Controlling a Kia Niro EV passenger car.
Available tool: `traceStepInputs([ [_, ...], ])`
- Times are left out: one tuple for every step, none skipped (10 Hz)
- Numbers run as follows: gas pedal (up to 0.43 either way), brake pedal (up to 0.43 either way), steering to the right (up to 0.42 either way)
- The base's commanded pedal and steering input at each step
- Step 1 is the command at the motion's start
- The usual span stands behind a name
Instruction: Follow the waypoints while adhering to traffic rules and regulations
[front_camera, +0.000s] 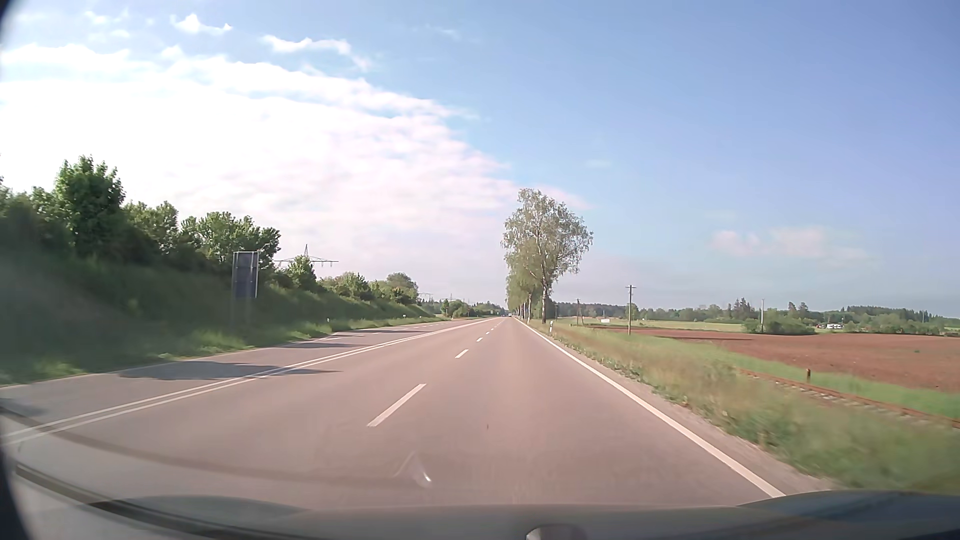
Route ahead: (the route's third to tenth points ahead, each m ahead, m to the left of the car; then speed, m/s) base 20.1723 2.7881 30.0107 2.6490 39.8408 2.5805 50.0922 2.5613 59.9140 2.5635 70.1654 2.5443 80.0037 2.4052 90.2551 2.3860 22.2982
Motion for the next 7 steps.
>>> traceStepInputs([
  [0.22, 0.0, 0.001],
  [0.22, 0.0, 0.001],
  [0.22, 0.0, 0.001],
  [0.22, 0.0, 0.0],
  [0.22, 0.0, 0.0],
  [0.22, 0.0, 0.0],
  [0.22, 0.0, 0.001],
])
